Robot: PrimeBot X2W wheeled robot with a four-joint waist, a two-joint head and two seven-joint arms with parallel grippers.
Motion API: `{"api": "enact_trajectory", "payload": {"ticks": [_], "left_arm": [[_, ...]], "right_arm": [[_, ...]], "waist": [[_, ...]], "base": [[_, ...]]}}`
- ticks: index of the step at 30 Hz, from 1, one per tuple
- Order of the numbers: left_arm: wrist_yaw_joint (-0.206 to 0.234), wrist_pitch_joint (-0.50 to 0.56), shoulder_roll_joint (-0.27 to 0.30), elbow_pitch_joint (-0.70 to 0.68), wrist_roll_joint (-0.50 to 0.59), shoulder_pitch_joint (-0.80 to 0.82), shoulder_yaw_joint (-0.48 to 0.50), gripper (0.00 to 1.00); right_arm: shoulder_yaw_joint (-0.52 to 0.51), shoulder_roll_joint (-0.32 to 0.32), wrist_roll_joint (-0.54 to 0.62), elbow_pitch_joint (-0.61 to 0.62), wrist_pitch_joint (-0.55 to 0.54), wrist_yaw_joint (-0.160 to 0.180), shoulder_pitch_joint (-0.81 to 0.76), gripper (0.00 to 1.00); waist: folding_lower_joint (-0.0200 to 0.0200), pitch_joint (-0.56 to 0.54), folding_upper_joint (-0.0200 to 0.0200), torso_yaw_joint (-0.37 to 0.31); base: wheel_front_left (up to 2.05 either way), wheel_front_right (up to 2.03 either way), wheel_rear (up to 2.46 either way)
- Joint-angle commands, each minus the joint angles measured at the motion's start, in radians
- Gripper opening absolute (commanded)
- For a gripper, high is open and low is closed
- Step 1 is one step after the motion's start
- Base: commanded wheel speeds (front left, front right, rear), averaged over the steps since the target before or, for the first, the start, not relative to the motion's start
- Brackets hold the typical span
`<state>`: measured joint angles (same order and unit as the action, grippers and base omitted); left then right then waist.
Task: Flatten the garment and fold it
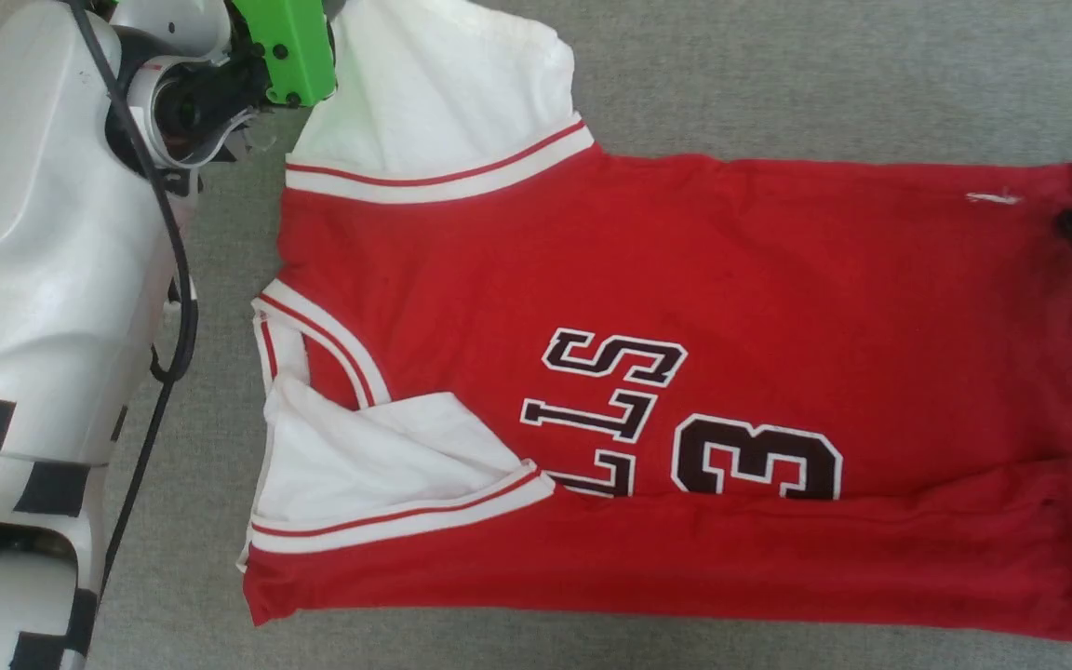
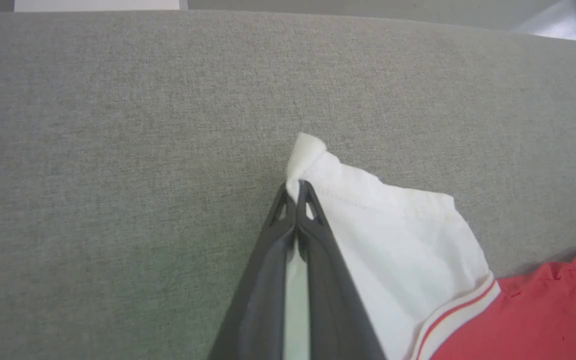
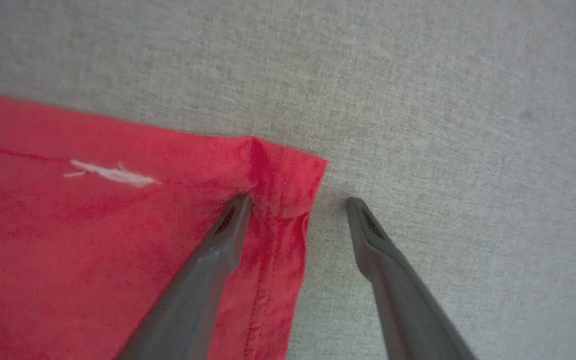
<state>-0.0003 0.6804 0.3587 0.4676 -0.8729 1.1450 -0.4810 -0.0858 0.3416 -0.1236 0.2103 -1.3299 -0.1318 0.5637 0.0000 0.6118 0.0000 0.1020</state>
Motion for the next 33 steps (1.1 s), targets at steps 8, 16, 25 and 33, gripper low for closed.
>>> {"api": "enact_trajectory", "payload": {"ticks": [8,16,25,33], "left_arm": [[-0.001,-0.009,0.020,-0.040,-0.002,-0.024,0.001,0.00],[-0.010,-0.027,0.032,-0.055,-0.021,-0.064,0.011,0.00],[-0.013,-0.062,0.069,-0.162,-0.054,-0.212,0.028,0.00],[0.049,-0.078,0.124,-0.330,-0.100,-0.433,0.064,0.00]], "right_arm": [[0.036,0.000,-0.022,-0.034,-0.040,0.001,-0.011,0.07],[0.004,-0.024,-0.025,-0.032,0.059,0.001,0.007,0.00],[-0.061,-0.055,-0.061,-0.064,0.222,0.001,-0.091,0.00],[-0.105,-0.089,-0.099,-0.079,0.293,0.001,-0.251,0.00]], "waist": [[0.0000,0.030,0.0000,0.020],[0.0000,-0.055,0.0000,0.000],[0.0000,-0.227,0.0000,0.002],[0.0000,-0.356,0.0000,0.001]], "base": [[0.00,0.00,0.00],[0.00,0.00,0.00],[0.00,0.00,0.00],[0.00,0.00,0.00]]}}
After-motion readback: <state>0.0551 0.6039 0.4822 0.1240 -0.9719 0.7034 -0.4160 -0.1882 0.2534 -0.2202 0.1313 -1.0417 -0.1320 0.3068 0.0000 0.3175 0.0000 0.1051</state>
